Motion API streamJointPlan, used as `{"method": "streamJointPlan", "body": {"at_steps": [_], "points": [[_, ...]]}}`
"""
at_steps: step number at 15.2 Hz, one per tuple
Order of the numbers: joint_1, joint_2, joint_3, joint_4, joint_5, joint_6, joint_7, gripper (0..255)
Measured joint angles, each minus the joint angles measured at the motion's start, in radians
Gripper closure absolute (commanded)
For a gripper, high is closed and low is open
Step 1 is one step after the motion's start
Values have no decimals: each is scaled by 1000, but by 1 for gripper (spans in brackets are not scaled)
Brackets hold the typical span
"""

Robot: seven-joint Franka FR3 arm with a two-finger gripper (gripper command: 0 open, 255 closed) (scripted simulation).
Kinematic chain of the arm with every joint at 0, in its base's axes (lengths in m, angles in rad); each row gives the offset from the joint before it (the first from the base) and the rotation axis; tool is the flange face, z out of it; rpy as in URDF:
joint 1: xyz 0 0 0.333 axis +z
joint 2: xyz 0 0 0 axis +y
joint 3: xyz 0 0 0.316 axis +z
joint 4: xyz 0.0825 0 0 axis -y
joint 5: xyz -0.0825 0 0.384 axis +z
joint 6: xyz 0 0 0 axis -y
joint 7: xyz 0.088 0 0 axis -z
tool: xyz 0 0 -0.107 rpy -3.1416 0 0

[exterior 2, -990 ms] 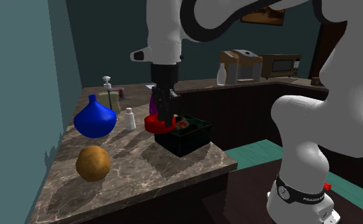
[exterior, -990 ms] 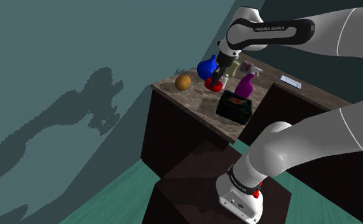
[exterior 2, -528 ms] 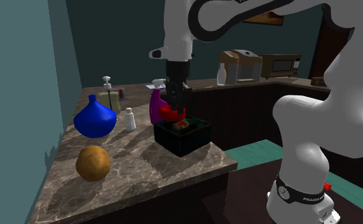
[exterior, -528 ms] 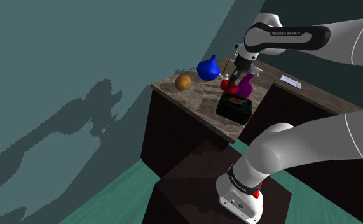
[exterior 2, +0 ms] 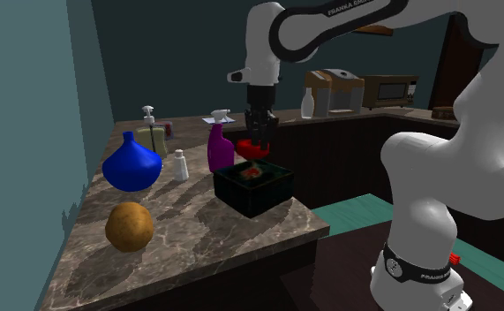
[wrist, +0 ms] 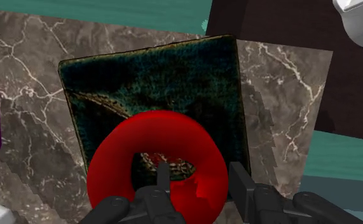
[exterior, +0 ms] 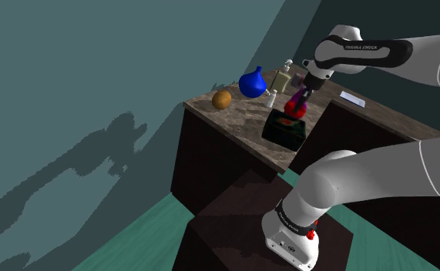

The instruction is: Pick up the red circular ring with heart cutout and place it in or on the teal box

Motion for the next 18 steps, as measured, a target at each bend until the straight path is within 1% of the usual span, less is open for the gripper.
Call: {"method": "streamJointPlan", "body": {"at_steps": [13,18], "points": [[-1,60,-70,-118,-32,189,-6,255],[1,70,-78,-124,-32,206,-11,255]]}}
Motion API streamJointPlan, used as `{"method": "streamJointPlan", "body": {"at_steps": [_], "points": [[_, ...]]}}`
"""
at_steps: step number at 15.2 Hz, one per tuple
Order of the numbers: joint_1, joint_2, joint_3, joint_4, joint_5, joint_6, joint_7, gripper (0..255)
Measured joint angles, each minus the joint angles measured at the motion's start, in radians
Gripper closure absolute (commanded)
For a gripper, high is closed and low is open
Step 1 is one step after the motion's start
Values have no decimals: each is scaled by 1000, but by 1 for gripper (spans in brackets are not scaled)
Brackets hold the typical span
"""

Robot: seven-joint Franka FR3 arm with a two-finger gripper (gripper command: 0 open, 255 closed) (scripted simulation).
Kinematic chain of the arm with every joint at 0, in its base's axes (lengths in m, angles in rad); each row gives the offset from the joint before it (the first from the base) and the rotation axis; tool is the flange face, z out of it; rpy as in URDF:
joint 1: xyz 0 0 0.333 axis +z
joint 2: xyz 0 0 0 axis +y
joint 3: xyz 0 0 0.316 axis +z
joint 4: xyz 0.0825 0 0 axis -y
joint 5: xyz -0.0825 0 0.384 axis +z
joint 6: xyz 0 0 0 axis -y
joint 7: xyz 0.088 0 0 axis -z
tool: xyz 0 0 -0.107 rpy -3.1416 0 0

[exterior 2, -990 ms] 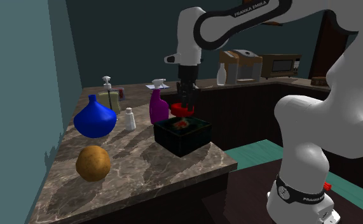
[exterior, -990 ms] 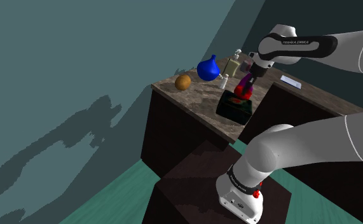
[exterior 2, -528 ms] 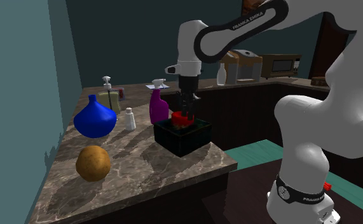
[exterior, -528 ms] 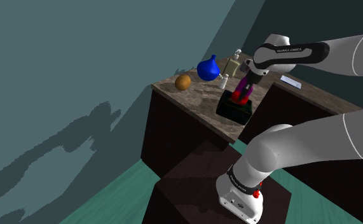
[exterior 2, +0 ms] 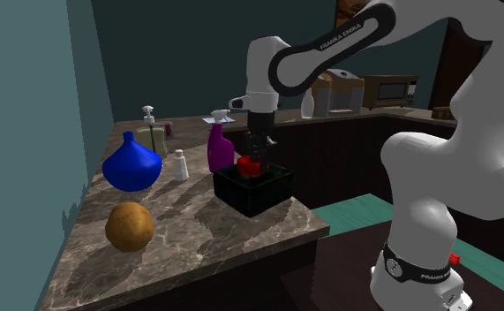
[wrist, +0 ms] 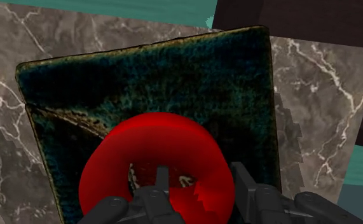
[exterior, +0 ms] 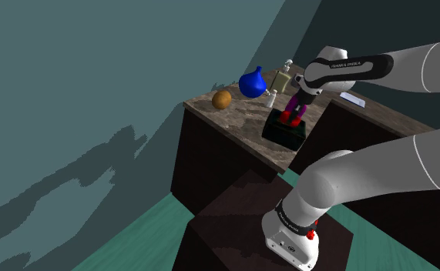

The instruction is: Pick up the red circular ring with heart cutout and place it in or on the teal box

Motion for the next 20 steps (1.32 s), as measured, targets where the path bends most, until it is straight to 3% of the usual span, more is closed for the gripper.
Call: {"method": "streamJointPlan", "body": {"at_steps": [2,3,9,14,20], "points": [[0,0,0,-1,0,1,0,255],[-1,0,0,-1,0,1,0,0],[-2,1,-1,-5,0,-2,0,0],[-9,-53,47,65,14,-127,3,0],[-9,-58,53,78,17,-147,3,0]]}}
